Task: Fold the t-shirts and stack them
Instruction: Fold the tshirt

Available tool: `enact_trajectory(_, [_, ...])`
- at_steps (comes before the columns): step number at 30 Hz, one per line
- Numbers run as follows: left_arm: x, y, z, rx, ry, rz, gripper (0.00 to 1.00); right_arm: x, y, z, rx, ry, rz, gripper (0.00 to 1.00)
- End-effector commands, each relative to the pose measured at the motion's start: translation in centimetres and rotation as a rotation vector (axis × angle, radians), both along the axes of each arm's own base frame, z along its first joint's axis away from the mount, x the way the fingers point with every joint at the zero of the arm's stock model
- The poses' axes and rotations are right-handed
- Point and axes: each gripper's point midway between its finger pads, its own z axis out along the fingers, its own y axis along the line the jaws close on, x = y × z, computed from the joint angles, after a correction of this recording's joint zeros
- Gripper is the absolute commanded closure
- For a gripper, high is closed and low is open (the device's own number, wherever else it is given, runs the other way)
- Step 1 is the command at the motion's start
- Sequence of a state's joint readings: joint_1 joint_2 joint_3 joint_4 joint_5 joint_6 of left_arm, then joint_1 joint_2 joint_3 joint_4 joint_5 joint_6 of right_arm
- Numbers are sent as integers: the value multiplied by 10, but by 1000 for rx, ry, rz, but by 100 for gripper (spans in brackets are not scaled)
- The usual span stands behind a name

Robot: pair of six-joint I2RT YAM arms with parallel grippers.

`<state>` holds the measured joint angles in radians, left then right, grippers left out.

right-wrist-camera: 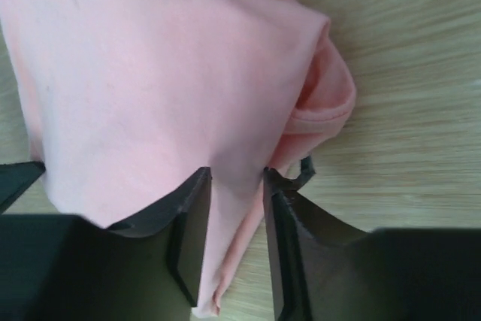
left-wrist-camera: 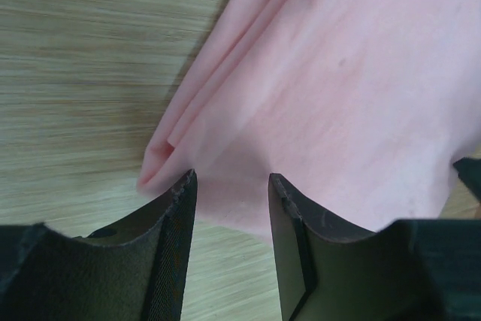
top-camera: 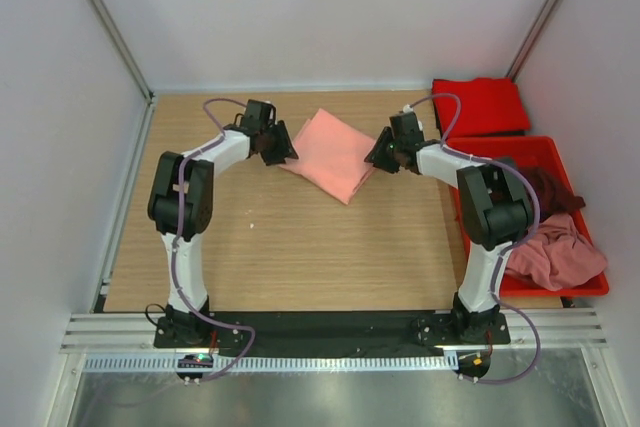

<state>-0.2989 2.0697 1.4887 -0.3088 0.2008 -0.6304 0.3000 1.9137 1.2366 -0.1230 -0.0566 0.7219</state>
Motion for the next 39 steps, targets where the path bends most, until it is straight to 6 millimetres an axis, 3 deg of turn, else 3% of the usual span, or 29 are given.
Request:
enact_trajectory(1, [3, 8, 7, 4, -31, 61, 56, 1, 17, -2, 101, -55, 34, 62])
enact_trajectory(2, [1, 10, 6, 11, -27, 79, 56, -6, 13, -13, 86, -39, 37, 73])
enact_trajectory(6, [-6, 26, 14, 54, -20, 155, 55, -9, 4, -22, 20, -83, 69, 93])
enact_trajectory(8, [-4, 30, 30, 68, -47, 164, 55, -9, 3, -23, 5, -94, 98, 94])
enact_trajectory(11, [0, 33, 53, 89, -93, 155, 55, -10, 4, -5, 5, -135, 121, 92])
enact_trajectory(15, [12, 30, 78, 102, -149, 115, 54, -9, 9, 29, 12, -148, 155, 70])
enact_trajectory(16, [11, 32, 75, 121, -135, 106, 54, -12, 12, 32, 26, -130, 170, 60])
enact_trajectory(20, [20, 30, 59, 158, -120, 23, 53, -35, 31, 45, 78, -91, 235, 52])
enact_trajectory(21, [20, 25, 42, 143, -84, -19, 53, -39, 35, 45, 85, -83, 244, 52])
enact_trajectory(22, [28, 21, 47, 128, -103, -43, 54, -44, 41, 45, 97, -74, 247, 52])
enact_trajectory(25, [34, 16, 37, 142, -90, -109, 55, -54, 48, 35, 107, -39, 247, 52])
enact_trajectory(29, [41, 22, 29, 195, -98, -114, 55, -70, 47, 11, 78, 21, 238, 52])
enact_trajectory(36, [28, 21, 0, 195, -14, -160, 54, -92, 60, -8, 55, 44, 286, 53])
enact_trajectory(39, [20, 30, -9, 217, 30, -92, 59, -100, 62, -14, 42, 56, 306, 61])
